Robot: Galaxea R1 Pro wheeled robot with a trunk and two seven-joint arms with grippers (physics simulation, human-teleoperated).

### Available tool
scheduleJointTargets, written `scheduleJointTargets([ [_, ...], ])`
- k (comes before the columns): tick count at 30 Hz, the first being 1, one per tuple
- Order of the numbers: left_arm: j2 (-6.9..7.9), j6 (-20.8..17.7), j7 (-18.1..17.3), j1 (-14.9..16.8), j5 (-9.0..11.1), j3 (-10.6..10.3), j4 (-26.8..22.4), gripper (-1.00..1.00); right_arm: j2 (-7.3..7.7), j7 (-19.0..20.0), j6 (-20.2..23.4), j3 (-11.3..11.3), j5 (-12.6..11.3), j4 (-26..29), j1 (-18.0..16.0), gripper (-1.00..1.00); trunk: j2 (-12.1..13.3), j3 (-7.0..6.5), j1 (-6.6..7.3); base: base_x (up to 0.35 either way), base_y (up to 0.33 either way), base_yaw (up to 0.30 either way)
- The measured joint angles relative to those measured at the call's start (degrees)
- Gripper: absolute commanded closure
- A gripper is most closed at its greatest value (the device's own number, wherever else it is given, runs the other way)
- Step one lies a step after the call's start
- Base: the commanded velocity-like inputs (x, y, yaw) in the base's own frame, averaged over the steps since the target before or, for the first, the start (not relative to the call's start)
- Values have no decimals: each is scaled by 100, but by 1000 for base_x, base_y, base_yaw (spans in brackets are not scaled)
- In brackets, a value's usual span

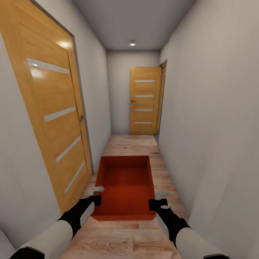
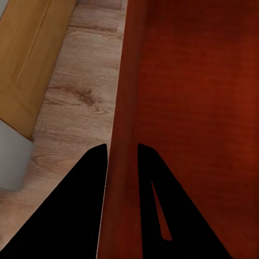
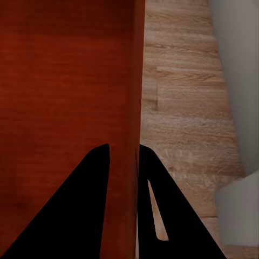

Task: Move the two storage containers from the living room to the garage. In the garage, place one container on the floor and stack the other container on top of it (either order is fine).

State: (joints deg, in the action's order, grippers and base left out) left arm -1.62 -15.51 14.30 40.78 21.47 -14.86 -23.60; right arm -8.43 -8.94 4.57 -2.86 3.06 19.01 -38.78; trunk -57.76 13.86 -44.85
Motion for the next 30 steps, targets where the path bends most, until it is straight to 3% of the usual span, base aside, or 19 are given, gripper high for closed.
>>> scheduleJointTargets([
  [30, 0, 0, -6, 0, -2, 1, 8, 100, 0, 0, 7, 1, 4, 0, 0, 100, 0, 0, 0, 322, 0, 0],
])
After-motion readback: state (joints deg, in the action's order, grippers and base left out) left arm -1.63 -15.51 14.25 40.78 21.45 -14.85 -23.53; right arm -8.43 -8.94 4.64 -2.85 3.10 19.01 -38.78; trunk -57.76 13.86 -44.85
